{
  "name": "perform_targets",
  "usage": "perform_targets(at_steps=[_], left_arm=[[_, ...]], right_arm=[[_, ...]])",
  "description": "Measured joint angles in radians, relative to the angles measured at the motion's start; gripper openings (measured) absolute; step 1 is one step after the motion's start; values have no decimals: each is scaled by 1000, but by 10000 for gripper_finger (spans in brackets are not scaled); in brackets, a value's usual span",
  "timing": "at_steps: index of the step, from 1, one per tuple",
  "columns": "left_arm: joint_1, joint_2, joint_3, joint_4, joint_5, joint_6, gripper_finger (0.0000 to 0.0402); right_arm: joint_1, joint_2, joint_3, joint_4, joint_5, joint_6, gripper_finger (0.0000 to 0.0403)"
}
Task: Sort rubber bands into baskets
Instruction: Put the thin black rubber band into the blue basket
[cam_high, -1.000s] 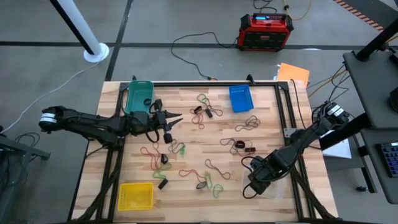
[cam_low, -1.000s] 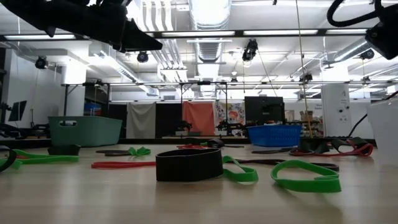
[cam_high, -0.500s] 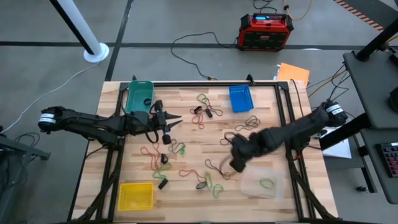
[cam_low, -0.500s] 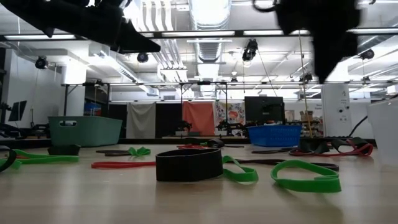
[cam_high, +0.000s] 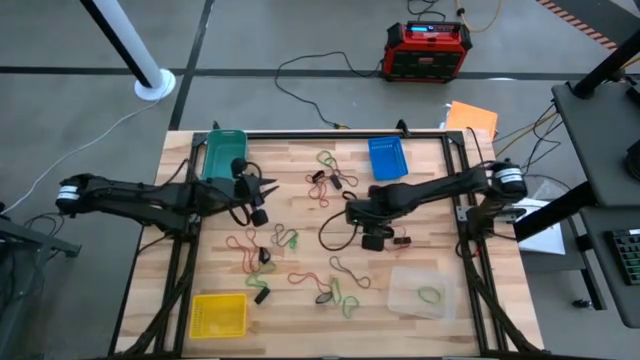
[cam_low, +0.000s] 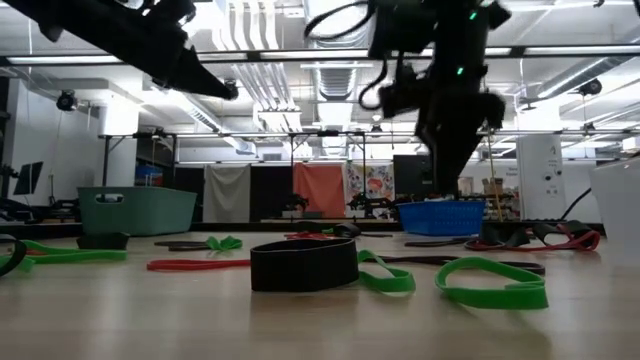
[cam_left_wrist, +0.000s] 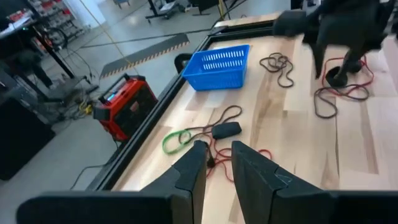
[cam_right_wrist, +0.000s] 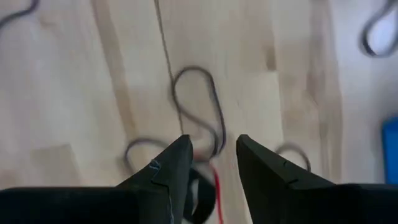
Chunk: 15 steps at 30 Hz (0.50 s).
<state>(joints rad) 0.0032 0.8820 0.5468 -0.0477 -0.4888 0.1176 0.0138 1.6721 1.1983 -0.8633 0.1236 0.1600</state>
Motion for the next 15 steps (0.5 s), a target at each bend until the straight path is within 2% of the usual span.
perform_targets(at_steps=[5, 9, 15], left_arm=[[0, -42, 0, -48, 0, -21, 61], [0, -53, -1, -80, 1, -32, 61], [0, -53, -1, -80, 1, -31, 61]], right_arm=[[-20, 85, 4, 32, -26, -50, 123], [-27, 136, 4, 33, -75, -48, 123], [-35, 189, 8, 36, -90, -32, 132]])
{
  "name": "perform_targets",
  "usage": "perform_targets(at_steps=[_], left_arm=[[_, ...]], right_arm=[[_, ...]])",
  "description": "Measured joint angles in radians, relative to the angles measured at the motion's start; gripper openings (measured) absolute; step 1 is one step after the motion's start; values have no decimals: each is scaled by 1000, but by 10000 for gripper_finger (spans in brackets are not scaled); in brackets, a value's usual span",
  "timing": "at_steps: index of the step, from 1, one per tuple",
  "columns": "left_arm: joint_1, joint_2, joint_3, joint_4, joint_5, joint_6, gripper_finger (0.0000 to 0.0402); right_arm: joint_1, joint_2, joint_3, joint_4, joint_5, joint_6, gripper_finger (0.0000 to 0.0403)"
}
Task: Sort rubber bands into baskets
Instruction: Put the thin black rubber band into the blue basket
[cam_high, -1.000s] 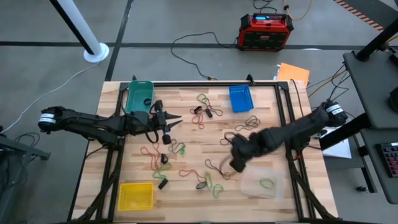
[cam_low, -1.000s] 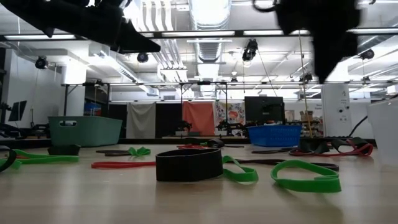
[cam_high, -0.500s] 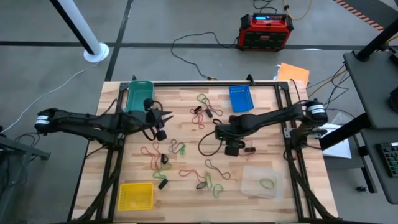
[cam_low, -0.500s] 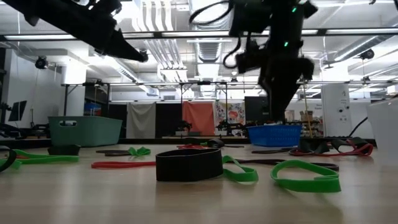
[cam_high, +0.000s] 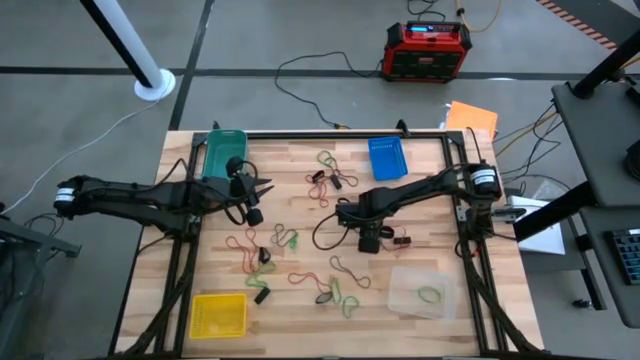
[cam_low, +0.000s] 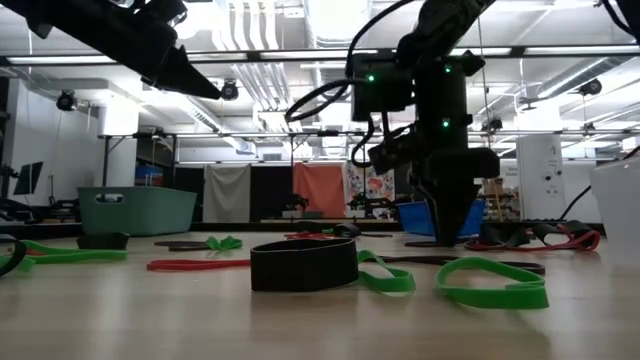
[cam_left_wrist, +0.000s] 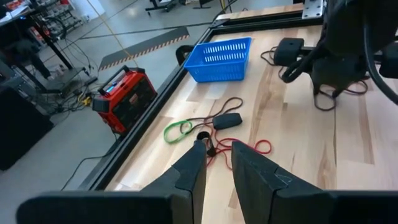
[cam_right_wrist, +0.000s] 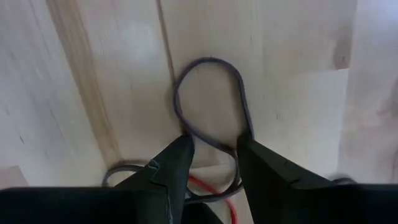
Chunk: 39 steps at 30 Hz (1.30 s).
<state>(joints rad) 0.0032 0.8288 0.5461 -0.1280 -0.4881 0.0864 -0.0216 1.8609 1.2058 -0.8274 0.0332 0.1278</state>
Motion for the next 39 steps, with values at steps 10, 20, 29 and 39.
perform_targets(at_steps=[10, 20, 29, 39], left_arm=[[0, 5, 0, 3, 0, 0, 61], [0, 5, 0, 20, 2, 0, 61], [-5, 6, -1, 78, 53, 5, 53], [-5, 12, -2, 153, 84, 32, 47]], right_arm=[[-5, 17, -28, 86, -7, -50, 54], [5, -79, -117, 259, 5, -60, 9], [15, -372, -444, 947, 37, 3, 8], [-20, -572, -607, 1441, 181, -96, 8]])
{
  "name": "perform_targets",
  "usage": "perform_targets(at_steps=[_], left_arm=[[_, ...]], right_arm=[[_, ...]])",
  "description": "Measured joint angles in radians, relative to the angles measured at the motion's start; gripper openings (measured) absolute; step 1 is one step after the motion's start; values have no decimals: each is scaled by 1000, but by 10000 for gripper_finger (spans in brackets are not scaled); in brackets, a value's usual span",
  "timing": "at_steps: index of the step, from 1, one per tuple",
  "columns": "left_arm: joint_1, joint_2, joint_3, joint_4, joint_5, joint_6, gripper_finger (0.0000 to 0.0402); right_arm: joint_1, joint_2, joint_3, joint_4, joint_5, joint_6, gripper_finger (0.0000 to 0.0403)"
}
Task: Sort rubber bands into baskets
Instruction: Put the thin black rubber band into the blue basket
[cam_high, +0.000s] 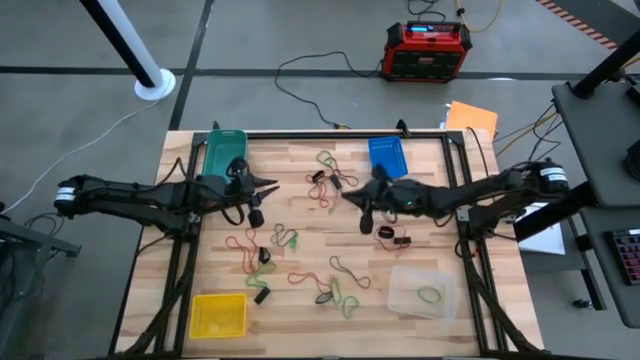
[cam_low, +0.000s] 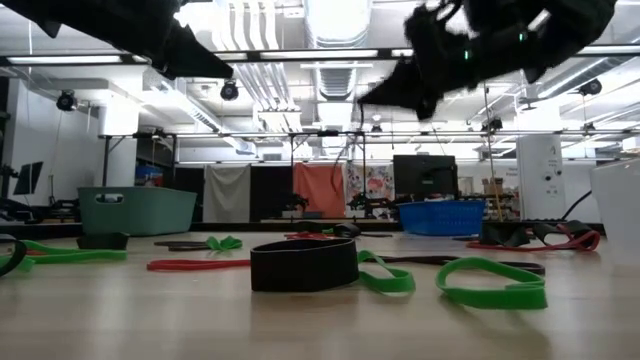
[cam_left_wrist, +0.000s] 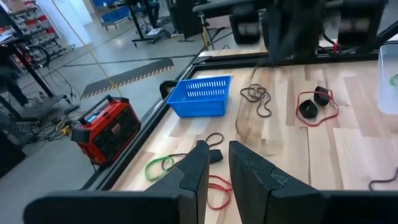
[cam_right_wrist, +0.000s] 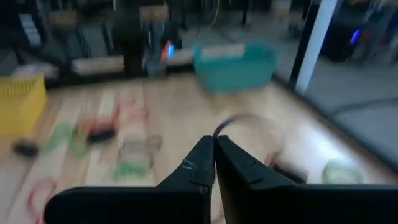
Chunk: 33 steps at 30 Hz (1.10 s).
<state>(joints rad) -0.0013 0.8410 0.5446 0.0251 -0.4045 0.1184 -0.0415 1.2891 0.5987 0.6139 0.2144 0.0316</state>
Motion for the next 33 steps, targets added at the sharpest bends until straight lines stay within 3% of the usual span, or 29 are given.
perform_targets(at_steps=[5, 12, 22, 33], left_arm=[[0, 7, -3, -3, 1, 4, 46], [0, 10, -3, -3, 1, 8, 46], [0, 10, -3, -6, 1, 15, 46], [0, 10, -4, -21, 1, 15, 46]], right_arm=[[-42, -70, 0, -2, 210, -58, 8], [-174, -139, 2, -42, 413, -40, 8], [-386, -100, 133, -406, 434, 138, 9], [-451, 26, 250, -716, 433, 297, 9]])
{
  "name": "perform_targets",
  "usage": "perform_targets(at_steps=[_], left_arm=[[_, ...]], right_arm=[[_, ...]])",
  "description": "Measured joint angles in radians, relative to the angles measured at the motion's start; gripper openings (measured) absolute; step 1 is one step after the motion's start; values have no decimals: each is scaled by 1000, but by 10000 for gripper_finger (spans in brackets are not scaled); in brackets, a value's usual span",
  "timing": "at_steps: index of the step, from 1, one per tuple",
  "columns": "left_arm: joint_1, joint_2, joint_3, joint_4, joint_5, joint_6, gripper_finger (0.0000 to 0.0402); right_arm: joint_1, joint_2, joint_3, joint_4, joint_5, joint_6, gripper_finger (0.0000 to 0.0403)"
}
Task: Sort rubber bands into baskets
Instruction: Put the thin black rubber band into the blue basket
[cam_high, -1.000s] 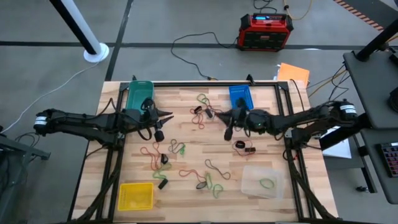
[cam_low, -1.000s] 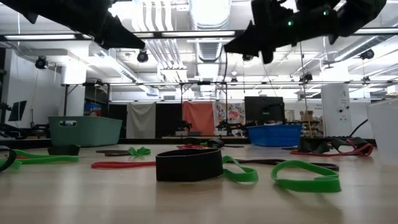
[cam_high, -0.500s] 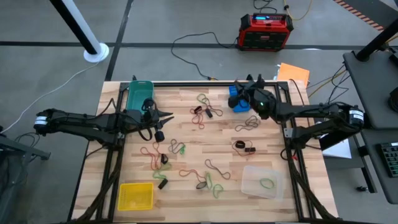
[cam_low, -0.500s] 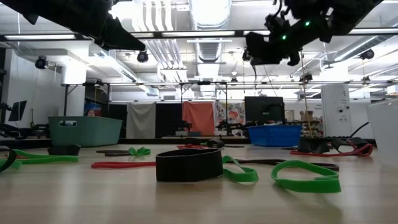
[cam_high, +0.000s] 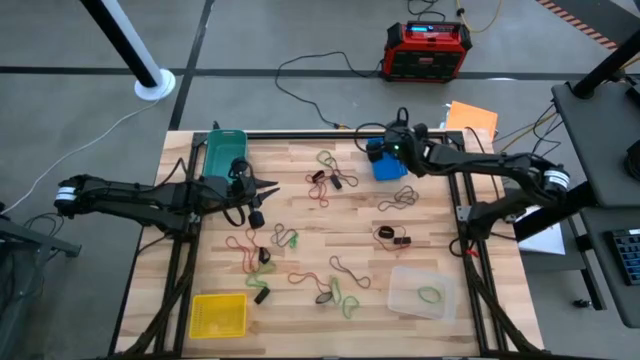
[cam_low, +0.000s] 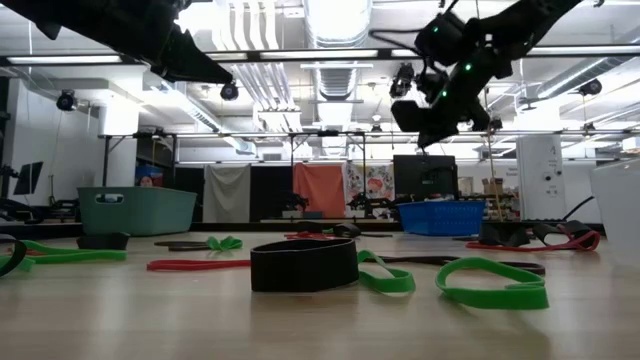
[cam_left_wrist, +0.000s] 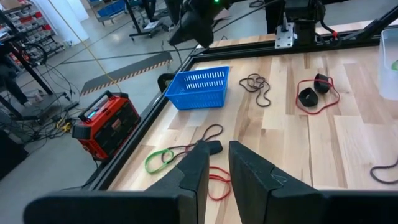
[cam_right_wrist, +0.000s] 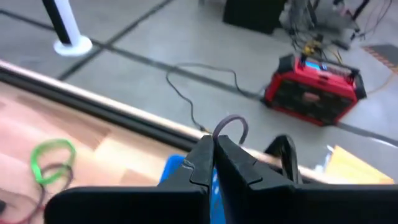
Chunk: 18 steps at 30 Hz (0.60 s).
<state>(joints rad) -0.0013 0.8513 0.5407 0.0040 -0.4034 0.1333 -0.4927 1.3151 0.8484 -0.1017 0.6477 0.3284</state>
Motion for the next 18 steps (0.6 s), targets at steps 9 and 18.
perform_targets(at_steps=[9, 18], left_arm=[[0, 0, 0, -6, 0, 0, 46], [0, 0, 0, -25, 0, -4, 46]], right_arm=[[1, 119, 100, -190, 0, 73, 11], [1, 194, 210, -283, 0, 73, 73]])
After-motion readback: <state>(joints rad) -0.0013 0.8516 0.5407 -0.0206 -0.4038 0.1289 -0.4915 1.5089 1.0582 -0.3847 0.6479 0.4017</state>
